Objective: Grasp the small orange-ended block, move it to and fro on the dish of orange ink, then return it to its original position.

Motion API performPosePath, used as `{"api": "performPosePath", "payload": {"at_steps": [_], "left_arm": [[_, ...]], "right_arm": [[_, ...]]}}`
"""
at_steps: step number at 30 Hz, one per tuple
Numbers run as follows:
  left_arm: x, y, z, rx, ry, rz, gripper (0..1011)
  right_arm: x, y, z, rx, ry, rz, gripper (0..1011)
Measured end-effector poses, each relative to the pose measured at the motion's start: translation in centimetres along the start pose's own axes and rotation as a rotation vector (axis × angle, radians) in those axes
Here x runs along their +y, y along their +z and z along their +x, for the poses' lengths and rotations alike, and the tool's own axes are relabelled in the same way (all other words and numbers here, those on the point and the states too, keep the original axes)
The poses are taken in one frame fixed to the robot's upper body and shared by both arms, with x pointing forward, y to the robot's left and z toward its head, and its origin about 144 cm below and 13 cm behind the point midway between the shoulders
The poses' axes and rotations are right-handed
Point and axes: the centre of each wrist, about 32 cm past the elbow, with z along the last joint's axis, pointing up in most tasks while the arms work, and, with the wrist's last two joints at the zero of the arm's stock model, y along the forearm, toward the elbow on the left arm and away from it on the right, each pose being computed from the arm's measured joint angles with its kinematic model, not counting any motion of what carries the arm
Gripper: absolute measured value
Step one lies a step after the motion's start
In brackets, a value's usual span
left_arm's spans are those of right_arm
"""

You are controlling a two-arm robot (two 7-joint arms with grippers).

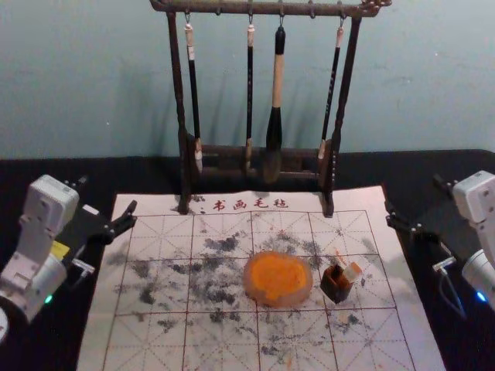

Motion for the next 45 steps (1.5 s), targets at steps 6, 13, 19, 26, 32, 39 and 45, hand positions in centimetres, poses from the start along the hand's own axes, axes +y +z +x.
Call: {"api": "performPosePath", "payload": {"at_steps": [6, 13, 19, 26, 32, 39, 45], "left_arm": [[0.0, 0.0, 0.0, 0.0, 0.0, 0.0, 1002], [0.0, 0.0, 0.0, 0.0, 0.0, 0.0, 1001], [0.0, 0.0, 0.0, 0.0, 0.0, 0.0, 1001], [0.0, 0.0, 0.0, 0.0, 0.0, 0.0, 1001], [0.0, 0.0, 0.0, 0.0, 0.0, 0.0, 1001], [0.0, 0.0, 0.0, 0.0, 0.0, 0.0, 1001], [0.0, 0.0, 0.0, 0.0, 0.0, 0.0, 1001]], "right_arm": [[0.0, 0.0, 0.0, 0.0, 0.0, 0.0, 1002], [0.0, 0.0, 0.0, 0.0, 0.0, 0.0, 1002], [-0.1, 0.6, 0.1, 0.032, 0.005, 0.022, 1002], [-1.7, 1.8, 0.4, 0.145, 0.084, 0.061, 1002], [-3.2, 2.5, 0.3, 0.228, 0.167, 0.078, 1002], [-4.5, 2.5, -0.7, 0.305, 0.258, 0.059, 1002], [-5.0, 2.1, -1.6, 0.341, 0.322, 0.013, 1002]]}}
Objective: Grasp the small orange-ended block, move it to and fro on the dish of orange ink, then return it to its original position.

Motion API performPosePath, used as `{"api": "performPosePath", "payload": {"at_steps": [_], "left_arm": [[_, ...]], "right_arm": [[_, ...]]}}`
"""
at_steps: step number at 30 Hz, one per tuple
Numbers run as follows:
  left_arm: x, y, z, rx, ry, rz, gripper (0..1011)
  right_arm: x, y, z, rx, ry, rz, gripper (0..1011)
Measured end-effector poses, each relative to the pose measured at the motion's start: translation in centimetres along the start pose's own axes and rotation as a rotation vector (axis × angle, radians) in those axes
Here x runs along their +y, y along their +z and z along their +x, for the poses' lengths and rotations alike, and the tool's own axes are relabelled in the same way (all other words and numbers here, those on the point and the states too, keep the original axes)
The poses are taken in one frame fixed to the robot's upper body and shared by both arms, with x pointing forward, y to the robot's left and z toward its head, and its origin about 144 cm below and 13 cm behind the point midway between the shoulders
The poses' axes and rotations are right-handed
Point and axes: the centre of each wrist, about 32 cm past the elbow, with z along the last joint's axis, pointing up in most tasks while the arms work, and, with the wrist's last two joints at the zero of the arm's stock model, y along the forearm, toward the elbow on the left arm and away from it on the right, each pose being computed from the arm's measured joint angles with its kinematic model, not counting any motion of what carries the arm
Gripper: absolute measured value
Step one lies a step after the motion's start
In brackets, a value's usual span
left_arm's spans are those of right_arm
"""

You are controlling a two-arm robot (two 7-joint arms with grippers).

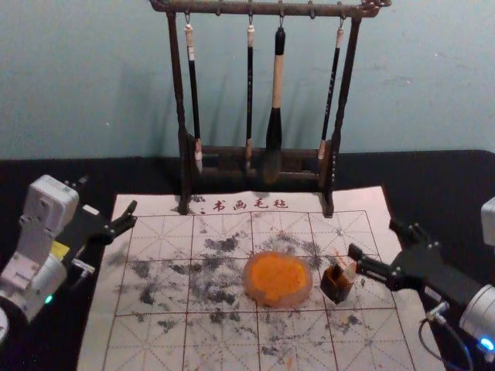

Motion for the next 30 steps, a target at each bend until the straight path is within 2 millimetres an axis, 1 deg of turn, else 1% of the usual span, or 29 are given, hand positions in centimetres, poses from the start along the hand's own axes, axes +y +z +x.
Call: {"api": "performPosePath", "payload": {"at_steps": [11, 20, 30], "left_arm": [[0.0, 0.0, 0.0, 0.0, 0.0, 0.0, 1001], [0.0, 0.0, 0.0, 0.0, 0.0, 0.0, 1001], [0.0, 0.0, 0.0, 0.0, 0.0, 0.0, 1001]], "right_arm": [[-0.3, -1.1, -0.7, 0.064, 0.078, -0.084, 1002], [0.1, -2.0, -0.6, 0.092, 0.075, -0.113, 1002], [0.4, -2.2, -0.3, 0.1, 0.067, -0.122, 1002]]}}
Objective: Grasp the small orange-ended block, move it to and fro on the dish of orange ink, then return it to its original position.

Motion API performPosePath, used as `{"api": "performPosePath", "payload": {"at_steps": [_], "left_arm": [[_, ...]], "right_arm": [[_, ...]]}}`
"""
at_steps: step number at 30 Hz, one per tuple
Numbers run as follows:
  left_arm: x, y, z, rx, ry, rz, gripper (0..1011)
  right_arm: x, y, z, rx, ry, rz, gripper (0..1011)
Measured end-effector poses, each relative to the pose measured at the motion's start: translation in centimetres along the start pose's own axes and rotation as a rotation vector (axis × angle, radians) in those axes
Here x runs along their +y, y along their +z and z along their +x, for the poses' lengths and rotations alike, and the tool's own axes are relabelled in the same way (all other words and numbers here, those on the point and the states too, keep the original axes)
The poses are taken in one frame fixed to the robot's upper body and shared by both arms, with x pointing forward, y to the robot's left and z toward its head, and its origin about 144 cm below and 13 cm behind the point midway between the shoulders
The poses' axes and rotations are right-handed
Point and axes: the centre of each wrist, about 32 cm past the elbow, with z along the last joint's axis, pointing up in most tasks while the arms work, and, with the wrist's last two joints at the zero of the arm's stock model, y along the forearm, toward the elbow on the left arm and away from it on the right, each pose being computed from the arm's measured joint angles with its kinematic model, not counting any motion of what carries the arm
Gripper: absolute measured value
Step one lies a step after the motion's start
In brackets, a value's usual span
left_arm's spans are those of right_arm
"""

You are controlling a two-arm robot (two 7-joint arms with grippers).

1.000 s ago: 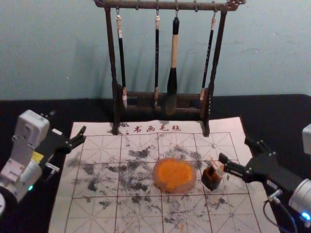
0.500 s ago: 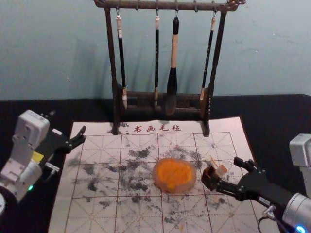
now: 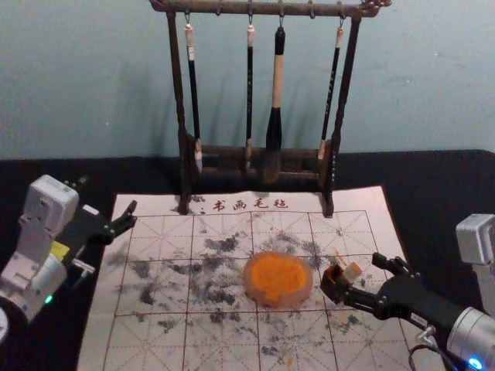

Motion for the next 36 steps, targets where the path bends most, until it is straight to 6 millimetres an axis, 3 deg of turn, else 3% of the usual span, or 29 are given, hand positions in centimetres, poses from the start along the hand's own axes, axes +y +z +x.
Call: {"api": "performPosePath", "payload": {"at_steps": [36], "left_arm": [[0.0, 0.0, 0.0, 0.0, 0.0, 0.0, 1001]], "right_arm": [[0.54, -0.05, 0.16, 0.008, 0.008, -0.021, 1002]]}}
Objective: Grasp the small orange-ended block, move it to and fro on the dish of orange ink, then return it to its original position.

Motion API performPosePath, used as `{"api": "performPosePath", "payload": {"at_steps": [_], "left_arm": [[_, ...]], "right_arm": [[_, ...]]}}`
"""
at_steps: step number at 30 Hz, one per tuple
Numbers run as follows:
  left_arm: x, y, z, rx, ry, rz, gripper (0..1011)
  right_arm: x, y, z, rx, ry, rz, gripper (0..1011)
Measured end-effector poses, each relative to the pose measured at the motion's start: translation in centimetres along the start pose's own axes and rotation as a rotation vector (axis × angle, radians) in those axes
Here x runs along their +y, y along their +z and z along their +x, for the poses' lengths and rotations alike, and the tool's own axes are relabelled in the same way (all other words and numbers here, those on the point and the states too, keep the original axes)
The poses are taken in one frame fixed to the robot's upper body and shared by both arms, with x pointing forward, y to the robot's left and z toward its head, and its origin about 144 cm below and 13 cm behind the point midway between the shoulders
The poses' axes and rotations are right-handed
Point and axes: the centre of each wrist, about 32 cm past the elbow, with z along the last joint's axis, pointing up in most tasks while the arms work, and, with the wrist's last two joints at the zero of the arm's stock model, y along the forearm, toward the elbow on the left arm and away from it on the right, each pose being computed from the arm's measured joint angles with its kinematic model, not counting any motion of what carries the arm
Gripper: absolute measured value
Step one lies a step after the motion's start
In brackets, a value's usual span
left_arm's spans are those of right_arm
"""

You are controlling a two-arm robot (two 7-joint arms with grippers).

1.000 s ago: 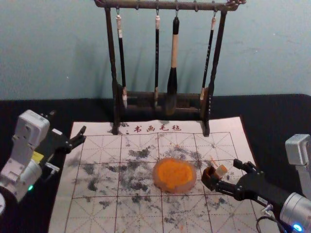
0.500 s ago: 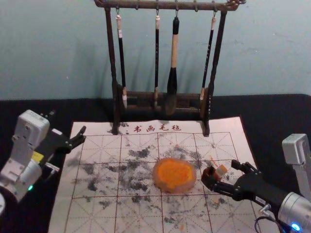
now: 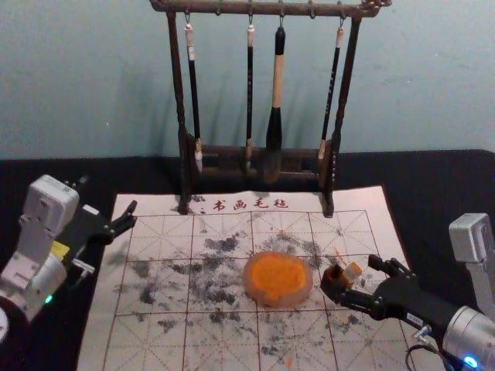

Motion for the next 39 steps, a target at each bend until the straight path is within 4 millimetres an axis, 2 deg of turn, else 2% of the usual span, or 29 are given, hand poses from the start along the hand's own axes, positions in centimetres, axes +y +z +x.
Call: {"api": "performPosePath", "payload": {"at_steps": [4, 6, 9, 10, 12, 13, 19, 23, 25, 26, 31, 39], "left_arm": [[0.0, 0.0, 0.0, 0.0, 0.0, 0.0, 1001], [0.0, 0.0, 0.0, 0.0, 0.0, 0.0, 1001], [0.0, 0.0, 0.0, 0.0, 0.0, 0.0, 1001], [0.0, 0.0, 0.0, 0.0, 0.0, 0.0, 1001], [0.0, 0.0, 0.0, 0.0, 0.0, 0.0, 1001], [0.0, 0.0, 0.0, 0.0, 0.0, 0.0, 1001], [0.0, 0.0, 0.0, 0.0, 0.0, 0.0, 1001], [0.0, 0.0, 0.0, 0.0, 0.0, 0.0, 1001], [0.0, 0.0, 0.0, 0.0, 0.0, 0.0, 1001], [0.0, 0.0, 0.0, 0.0, 0.0, 0.0, 1001], [0.0, 0.0, 0.0, 0.0, 0.0, 0.0, 1001], [0.0, 0.0, 0.0, 0.0, 0.0, 0.0, 1001]], "right_arm": [[-0.01, 0.01, 0.0, 0.0, 0.0, 0.0, 959], [-0.01, 0.01, 0.0, 0.0, 0.0, 0.001, 887], [-0.01, 0.02, 0.0, -0.001, 0.0, 0.001, 838], [0.0, 0.02, 0.0, -0.001, 0.0, 0.001, 786], [0.0, 0.02, -0.01, -0.001, 0.0, 0.001, 748], [0.0, 0.03, 0.0, -0.001, 0.0, 0.001, 691], [-0.01, 0.02, -0.01, -0.001, -0.001, 0.002, 531], [-0.01, 0.02, 0.0, -0.001, -0.001, 0.002, 366], [-0.01, 0.02, 0.0, -0.001, -0.001, 0.002, 346], [-0.01, 0.02, -0.01, -0.001, -0.001, 0.002, 285], [-0.01, 0.03, 0.0, -0.001, -0.001, 0.002, 113], [-0.01, 0.02, 0.0, -0.001, -0.001, 0.002, 78]]}}
